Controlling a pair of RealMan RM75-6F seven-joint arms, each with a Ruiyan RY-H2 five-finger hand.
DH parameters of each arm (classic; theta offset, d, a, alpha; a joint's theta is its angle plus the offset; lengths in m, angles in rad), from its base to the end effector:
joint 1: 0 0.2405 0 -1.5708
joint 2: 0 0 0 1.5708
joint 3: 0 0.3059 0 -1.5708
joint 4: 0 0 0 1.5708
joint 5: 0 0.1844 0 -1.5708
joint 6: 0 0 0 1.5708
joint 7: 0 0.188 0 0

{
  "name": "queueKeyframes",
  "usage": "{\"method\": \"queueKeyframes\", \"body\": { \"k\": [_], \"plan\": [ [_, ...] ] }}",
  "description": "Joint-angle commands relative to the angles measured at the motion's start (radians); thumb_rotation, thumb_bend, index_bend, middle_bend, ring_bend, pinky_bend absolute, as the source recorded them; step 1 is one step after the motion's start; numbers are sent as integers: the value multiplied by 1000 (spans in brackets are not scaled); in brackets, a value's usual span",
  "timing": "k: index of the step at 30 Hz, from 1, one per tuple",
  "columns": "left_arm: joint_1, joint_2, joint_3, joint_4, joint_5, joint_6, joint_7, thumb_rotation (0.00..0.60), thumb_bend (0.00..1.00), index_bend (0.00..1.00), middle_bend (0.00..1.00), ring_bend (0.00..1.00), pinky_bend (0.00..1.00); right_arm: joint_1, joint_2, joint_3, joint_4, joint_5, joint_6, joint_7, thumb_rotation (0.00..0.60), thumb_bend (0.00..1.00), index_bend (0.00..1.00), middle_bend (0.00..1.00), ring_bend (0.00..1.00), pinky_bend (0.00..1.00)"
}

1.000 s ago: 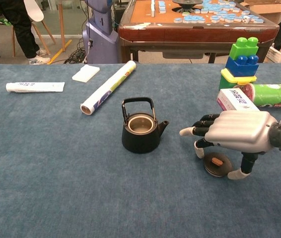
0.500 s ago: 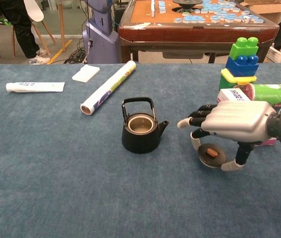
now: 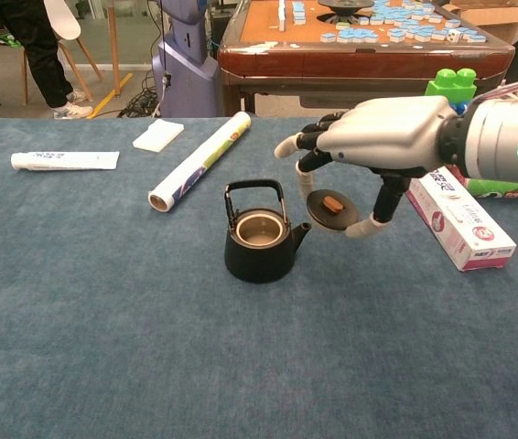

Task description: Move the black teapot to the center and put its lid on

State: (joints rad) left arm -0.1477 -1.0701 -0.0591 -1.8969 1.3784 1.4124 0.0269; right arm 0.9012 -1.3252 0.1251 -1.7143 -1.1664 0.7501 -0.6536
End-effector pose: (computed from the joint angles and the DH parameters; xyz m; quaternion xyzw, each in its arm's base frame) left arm -0.3029 0.2418 0.1925 -0.5549 -0.4776 -0.4236 0.5335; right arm -0.1095 -0.3922 0.0165 0.8837 -0.1685 0.2707 0.3425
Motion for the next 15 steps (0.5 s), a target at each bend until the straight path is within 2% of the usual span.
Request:
{"method": "queueKeyframes", "body": {
  "k": [1,6,15],
  "plan": [
    [4,4,1,-4,2,4,0,600,230,0,0,0,40,48,-34,16,24,59,-19,-41,600,270,418,71,0,0],
    [7,7,5,-8,8,3,2,600,231,0,0,0,40,107,-77,27,60,136,-36,-75,600,270,418,70,0,0],
    [17,12,8,-4,12,8,-14,600,231,0,0,0,40,207,-146,14,132,254,-53,-130,600,270,418,70,0,0]
  ]
}}
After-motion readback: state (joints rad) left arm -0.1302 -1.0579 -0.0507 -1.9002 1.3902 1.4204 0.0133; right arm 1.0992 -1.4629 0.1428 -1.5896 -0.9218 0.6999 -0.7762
